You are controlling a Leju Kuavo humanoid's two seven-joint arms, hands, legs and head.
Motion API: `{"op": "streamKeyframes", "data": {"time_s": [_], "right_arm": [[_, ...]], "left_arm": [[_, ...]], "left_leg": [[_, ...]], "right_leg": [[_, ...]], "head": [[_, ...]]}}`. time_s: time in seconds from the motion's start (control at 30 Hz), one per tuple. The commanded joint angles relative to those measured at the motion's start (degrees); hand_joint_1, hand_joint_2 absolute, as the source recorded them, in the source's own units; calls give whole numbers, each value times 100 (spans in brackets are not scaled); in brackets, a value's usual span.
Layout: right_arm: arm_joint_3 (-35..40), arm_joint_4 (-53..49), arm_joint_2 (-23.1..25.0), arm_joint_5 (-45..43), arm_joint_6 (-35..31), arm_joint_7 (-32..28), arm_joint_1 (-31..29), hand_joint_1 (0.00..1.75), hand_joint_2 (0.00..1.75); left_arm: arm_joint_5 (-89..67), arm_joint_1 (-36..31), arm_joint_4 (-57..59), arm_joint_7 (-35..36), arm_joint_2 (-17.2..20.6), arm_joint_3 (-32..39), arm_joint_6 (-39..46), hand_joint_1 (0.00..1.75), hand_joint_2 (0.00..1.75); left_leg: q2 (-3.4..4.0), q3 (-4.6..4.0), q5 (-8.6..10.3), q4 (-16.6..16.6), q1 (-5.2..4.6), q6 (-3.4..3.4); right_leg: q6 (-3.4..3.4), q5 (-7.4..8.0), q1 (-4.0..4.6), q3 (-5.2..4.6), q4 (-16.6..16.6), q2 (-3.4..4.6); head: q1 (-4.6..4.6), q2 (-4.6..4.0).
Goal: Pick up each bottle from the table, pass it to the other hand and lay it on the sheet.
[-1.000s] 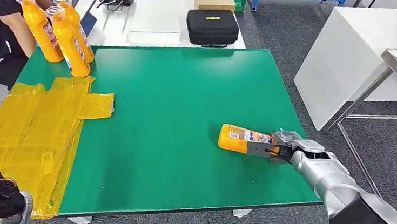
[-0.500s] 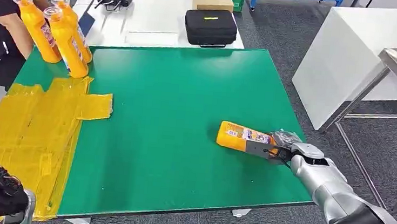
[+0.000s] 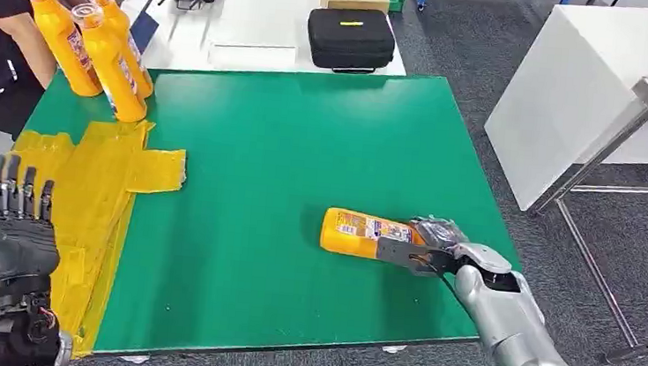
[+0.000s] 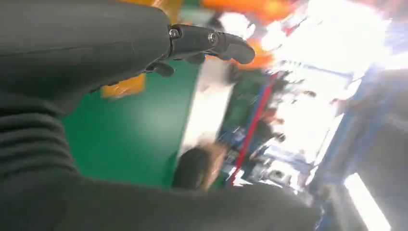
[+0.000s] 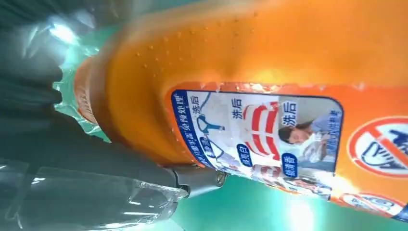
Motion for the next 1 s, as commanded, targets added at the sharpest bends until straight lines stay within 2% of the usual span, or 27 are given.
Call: {"op": "streamKeyframes", "data": {"time_s": [0.03,0.13,0.43,0.57,0.73,0.87,1.0], "right_arm": [[-399,-367,366,-249,-49,-233,-136,175,175],[-393,-371,355,-257,-50,-233,-125,175,175],[-140,-1481,302,-1552,-271,-32,62,175,175],[-70,-1520,697,-2077,-352,-105,-351,175,175],[325,-1498,958,-2523,-408,-6,-659,175,175],[835,-1438,1352,-2707,-571,414,-884,175,175],[989,-1298,1702,-2640,-663,813,-922,175,175]], "left_arm": [[370,-47,692,182,19,45,-304,0,175],[373,-52,672,192,19,46,-311,0,175],[132,-113,398,324,-273,133,-592,0,175],[70,-151,244,345,-430,84,-624,0,175],[-33,-173,250,301,-432,-129,-732,0,175],[-63,-375,527,182,-290,-615,-757,0,175],[30,-639,822,162,-215,-1078,-850,0,175]], "left_leg": [[14,-13,-4,-3,-5,-9],[5,-35,3,-3,-6,-2],[-14,-56,-4,7,-9,-7],[-1,-63,-4,11,-7,-8],[11,-70,-1,9,-8,-4],[5,-68,1,8,-7,-7],[2,-54,3,1,-6,-13]], "right_leg": [[-13,-4,-4,-17,1,3],[-11,-6,-7,-33,-1,-3],[-18,-15,-10,-49,9,-26],[-18,-11,-8,-61,13,-14],[-13,-4,-10,-70,13,1],[-17,-6,-9,-69,14,-7],[-21,-9,-8,-55,10,-13]], "head": [[-2,0],[-2,0],[0,0],[-2,0],[-2,0],[-2,0],[-2,0]]}}
